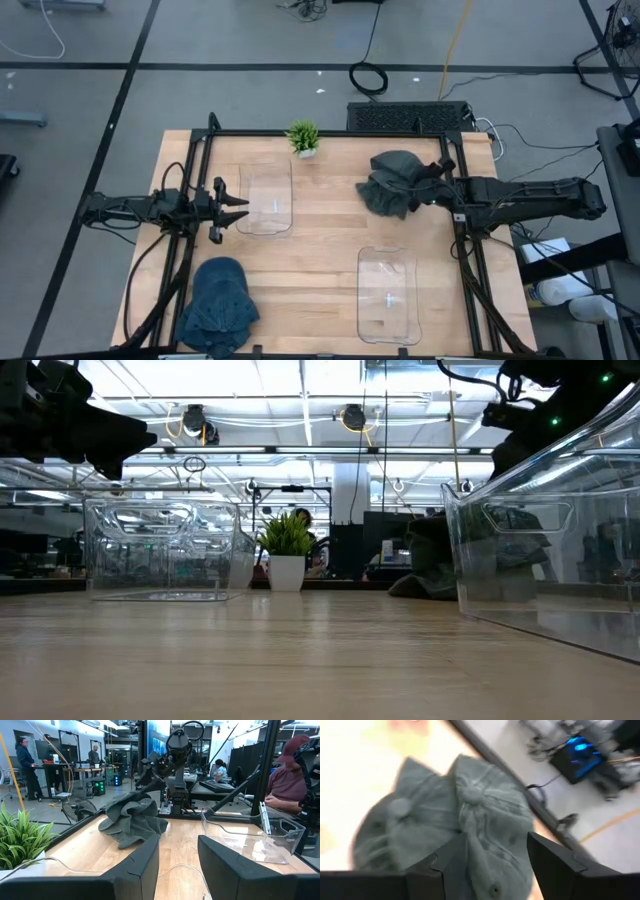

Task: Pick & Place hat
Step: Put the black cap into the top transparent bin

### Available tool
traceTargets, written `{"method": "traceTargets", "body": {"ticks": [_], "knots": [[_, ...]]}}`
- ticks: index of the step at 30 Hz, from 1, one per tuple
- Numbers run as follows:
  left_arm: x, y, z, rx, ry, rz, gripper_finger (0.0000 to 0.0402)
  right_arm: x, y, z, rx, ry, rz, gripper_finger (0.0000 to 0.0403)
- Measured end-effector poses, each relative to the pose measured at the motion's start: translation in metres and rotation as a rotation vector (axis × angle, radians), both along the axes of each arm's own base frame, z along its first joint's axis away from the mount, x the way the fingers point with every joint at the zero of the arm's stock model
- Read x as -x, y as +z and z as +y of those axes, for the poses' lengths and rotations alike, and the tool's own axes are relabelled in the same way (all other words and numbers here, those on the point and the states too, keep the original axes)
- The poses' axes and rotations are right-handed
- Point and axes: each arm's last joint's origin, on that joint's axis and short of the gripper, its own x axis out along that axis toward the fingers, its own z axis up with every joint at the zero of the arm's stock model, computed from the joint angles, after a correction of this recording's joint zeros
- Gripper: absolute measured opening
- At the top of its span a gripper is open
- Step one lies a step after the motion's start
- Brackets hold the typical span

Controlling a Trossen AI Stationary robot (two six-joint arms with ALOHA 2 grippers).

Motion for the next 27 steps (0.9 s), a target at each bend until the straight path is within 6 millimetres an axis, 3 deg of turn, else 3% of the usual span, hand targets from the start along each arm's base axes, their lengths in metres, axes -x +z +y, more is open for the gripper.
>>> {"method": "traceTargets", "body": {"ticks": [9, 20, 27], "knots": [[0.000, 0.000, 0.000, 0.000, -0.001, 0.000, 0.0145, -0.001, -0.023, 0.001, 0.027, 0.094, 0.060, 0.0201], [0.000, 0.000, 0.000, 0.000, -0.001, 0.000, 0.0145, -0.014, -0.016, 0.003, 0.004, 0.232, -0.040, 0.0203], [0.000, 0.000, 0.000, 0.000, -0.001, 0.000, 0.0145, -0.025, -0.029, 0.000, 0.061, 0.208, 0.081, 0.0201]]}}
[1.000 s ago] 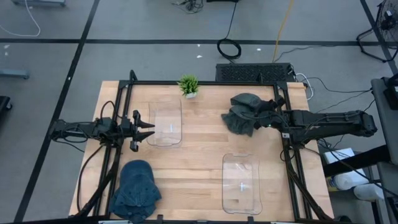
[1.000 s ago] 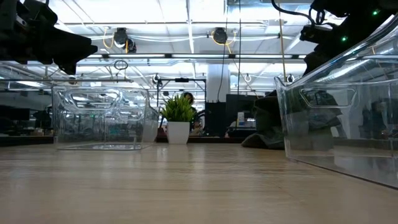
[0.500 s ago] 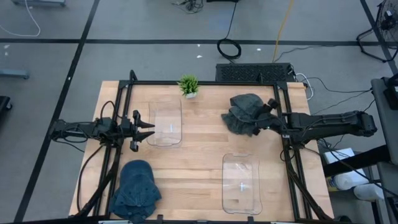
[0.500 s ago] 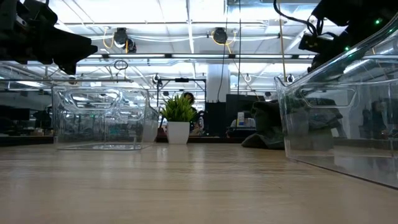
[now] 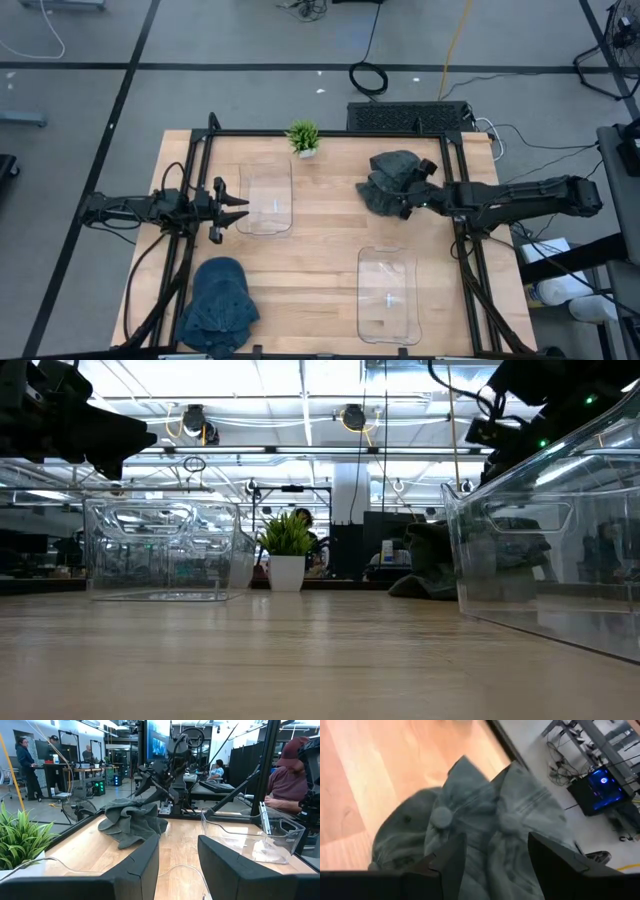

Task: Pick & Place hat
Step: Put the black cap into the top transparent bin

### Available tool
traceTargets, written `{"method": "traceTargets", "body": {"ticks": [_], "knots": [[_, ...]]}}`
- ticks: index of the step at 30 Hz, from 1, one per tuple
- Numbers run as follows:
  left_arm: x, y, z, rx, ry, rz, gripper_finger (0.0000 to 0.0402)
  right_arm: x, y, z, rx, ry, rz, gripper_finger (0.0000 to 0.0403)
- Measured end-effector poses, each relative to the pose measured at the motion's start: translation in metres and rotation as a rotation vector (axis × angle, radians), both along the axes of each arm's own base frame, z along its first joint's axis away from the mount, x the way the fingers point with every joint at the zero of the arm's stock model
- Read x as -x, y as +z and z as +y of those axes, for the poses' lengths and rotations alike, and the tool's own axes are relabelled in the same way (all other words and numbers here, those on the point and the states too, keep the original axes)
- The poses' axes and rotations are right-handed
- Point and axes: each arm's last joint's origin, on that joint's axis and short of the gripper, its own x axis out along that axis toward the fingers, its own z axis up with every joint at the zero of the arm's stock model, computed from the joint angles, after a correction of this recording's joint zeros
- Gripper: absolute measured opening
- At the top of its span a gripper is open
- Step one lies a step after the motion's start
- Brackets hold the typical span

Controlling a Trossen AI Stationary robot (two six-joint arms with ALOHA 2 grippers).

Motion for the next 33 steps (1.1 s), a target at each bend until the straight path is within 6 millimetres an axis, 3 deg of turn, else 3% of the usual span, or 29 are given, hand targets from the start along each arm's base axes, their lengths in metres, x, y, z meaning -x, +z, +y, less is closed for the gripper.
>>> {"method": "traceTargets", "body": {"ticks": [7, 14, 23, 28, 33], "knots": [[0.0000, 0.0000, 0.0000, 0.000, 0.000, 0.000, 0.0145, -0.0089, -0.0116, -0.0015, 0.050, -0.005, 0.093, 0.0201], [0.0000, 0.0000, 0.0000, 0.000, 0.000, 0.000, 0.0145, -0.0082, -0.0077, -0.0055, 0.210, -0.124, 0.108, 0.0186], [0.0000, 0.0000, 0.0000, 0.000, 0.000, 0.000, 0.0145, -0.0072, -0.0083, -0.0056, 0.208, -0.120, 0.121, 0.0161], [0.0000, 0.0000, 0.0000, 0.000, 0.000, 0.000, 0.0145, -0.0055, -0.0097, -0.0056, 0.206, -0.119, 0.145, 0.0125], [0.0000, 0.0000, 0.0000, 0.000, 0.000, 0.000, 0.0145, -0.0055, -0.0096, -0.0056, 0.206, -0.120, 0.144, 0.0057]]}}
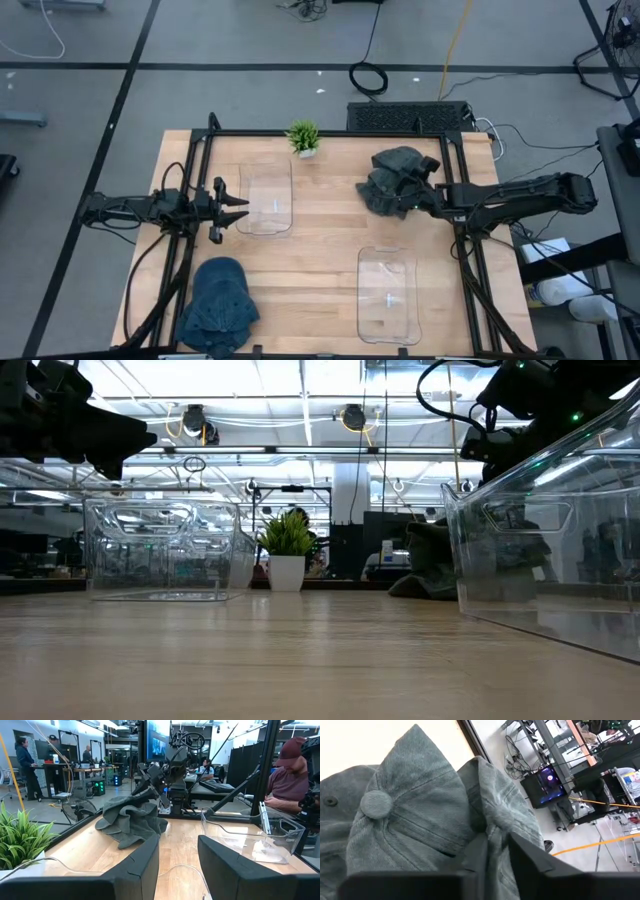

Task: Pick & Place hat
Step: Put the black cap into the top transparent bin

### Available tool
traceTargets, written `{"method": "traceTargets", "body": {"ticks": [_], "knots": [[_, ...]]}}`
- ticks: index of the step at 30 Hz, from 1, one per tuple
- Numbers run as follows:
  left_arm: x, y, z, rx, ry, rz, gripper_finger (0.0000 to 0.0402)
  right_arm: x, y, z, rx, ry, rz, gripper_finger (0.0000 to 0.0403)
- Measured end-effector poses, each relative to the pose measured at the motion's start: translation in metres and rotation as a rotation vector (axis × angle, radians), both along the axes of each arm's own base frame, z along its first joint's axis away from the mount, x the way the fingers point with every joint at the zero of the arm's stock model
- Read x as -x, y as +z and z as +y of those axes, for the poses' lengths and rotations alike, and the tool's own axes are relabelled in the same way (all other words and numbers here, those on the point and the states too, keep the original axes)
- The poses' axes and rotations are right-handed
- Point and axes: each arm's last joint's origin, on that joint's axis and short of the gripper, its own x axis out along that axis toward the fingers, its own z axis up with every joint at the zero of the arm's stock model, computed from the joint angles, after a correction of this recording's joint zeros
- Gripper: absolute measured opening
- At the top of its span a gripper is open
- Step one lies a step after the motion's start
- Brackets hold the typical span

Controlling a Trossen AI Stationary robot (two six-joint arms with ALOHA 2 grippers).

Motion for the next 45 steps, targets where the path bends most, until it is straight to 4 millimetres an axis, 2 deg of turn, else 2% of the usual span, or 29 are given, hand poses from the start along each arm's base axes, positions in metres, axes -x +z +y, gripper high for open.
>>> {"method": "traceTargets", "body": {"ticks": [3, 10, 18, 25, 29, 36, 39, 45], "knots": [[0.000, 0.000, 0.000, 0.000, 0.000, 0.000, 0.0145, 0.000, 0.000, 0.000, 0.001, 0.002, 0.003, 0.0012], [0.000, 0.000, 0.000, 0.000, 0.000, 0.000, 0.0145, 0.001, 0.008, -0.001, 0.084, -0.060, -0.017, 0.0002], [0.000, 0.000, 0.000, 0.000, 0.001, -0.001, 0.0145, 0.006, 0.045, 0.005, 0.204, -0.099, -0.210, 0.0001], [0.000, 0.002, 0.000, 0.011, 0.000, -0.024, 0.0145, 0.004, 0.082, 0.009, 0.322, -0.039, -0.369, 0.0001], [0.000, 0.003, 0.000, -0.007, 0.002, -0.028, 0.0145, 0.002, 0.096, 0.013, 0.369, 0.002, -0.428, 0.0000], [0.001, 0.006, 0.000, -0.006, 0.002, -0.066, 0.0145, -0.008, 0.106, 0.024, 0.316, 0.243, -0.628, 0.0000], [0.002, 0.011, 0.000, -0.009, 0.004, -0.115, 0.0145, -0.017, 0.104, 0.028, 0.297, 0.334, -0.661, 0.0000], [0.006, 0.027, 0.001, 0.008, 0.012, -0.286, 0.0145, -0.036, 0.094, 0.033, 0.284, 0.385, -0.668, 0.0000]]}}
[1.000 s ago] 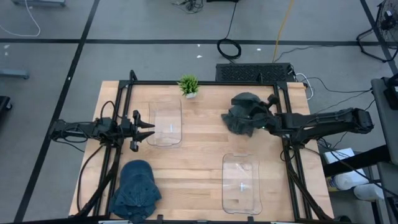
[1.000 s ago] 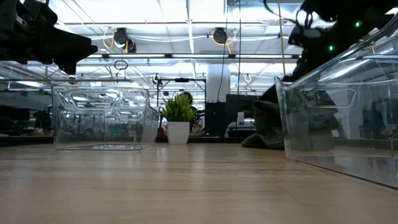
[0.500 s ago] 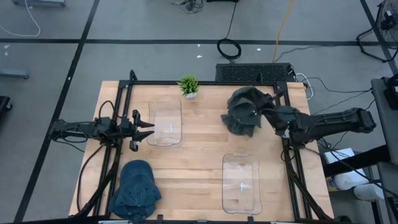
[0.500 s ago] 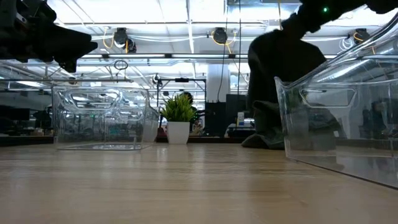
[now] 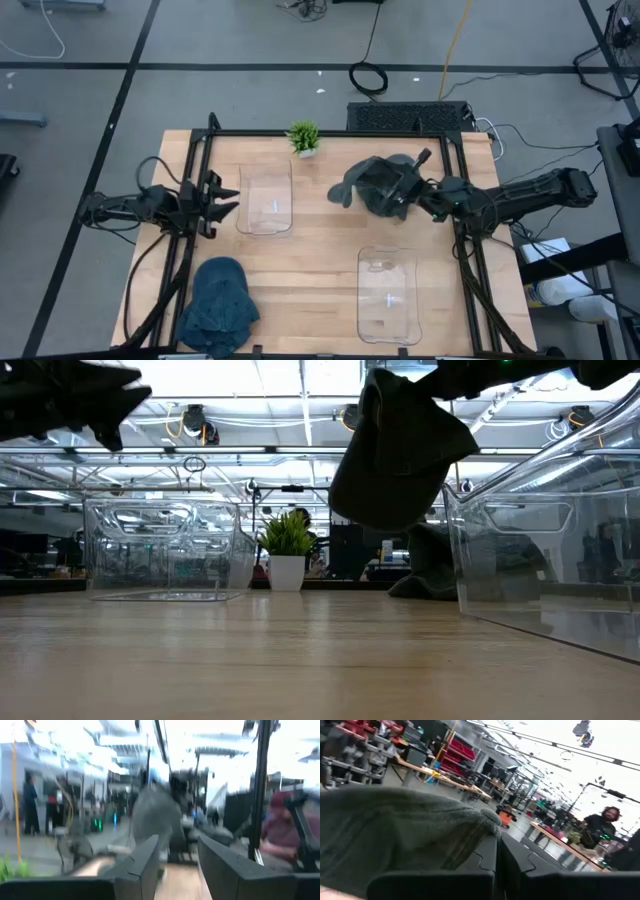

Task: Pick & Place hat
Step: Put the black cap into the top transparent bin

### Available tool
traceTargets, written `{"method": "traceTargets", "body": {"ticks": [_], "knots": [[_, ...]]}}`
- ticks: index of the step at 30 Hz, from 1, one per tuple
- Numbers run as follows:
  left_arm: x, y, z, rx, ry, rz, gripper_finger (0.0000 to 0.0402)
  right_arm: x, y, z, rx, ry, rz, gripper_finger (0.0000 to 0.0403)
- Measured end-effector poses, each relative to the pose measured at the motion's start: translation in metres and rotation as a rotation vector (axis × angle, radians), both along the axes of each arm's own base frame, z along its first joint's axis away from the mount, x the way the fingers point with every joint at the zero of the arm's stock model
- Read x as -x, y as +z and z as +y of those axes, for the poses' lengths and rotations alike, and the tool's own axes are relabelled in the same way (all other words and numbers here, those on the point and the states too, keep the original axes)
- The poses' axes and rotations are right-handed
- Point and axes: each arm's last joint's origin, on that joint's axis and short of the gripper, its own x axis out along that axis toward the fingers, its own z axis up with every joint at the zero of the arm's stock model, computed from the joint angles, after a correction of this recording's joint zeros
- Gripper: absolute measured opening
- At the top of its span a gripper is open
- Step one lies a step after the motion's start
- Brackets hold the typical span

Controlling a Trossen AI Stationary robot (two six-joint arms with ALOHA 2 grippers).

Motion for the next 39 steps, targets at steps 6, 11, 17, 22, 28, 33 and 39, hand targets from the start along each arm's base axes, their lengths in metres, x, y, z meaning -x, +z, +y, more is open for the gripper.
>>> {"method": "traceTargets", "body": {"ticks": [6, 11, 17, 22, 28, 33, 39], "knots": [[0.001, 0.002, 0.000, -0.012, 0.000, -0.025, 0.0145, -0.015, -0.008, 0.003, -0.014, 0.095, -0.036, 0.0000], [0.001, 0.002, 0.000, 0.007, -0.008, -0.021, 0.0145, -0.022, -0.012, 0.004, -0.015, 0.120, -0.056, 0.0000], [0.001, 0.003, 0.001, 0.047, 0.022, -0.037, 0.0145, -0.032, -0.015, 0.007, -0.002, 0.198, -0.080, 0.0000], [-0.004, 0.002, 0.001, 0.124, 0.016, -0.017, 0.0145, -0.046, -0.010, 0.009, 0.030, 0.193, -0.055, 0.0000], [-0.030, 0.017, -0.002, 0.144, 0.025, 0.159, 0.0146, -0.069, -0.007, 0.009, 0.068, 0.178, -0.018, 0.0000], [-0.081, 0.056, -0.008, 0.066, 0.054, 0.423, 0.0146, -0.093, -0.015, 0.006, 0.112, 0.151, 0.055, 0.0000], [-0.152, 0.094, -0.014, -0.111, 0.145, 0.780, 0.0146, -0.106, -0.026, 0.009, 0.189, 0.027, 0.177, 0.0000]]}}
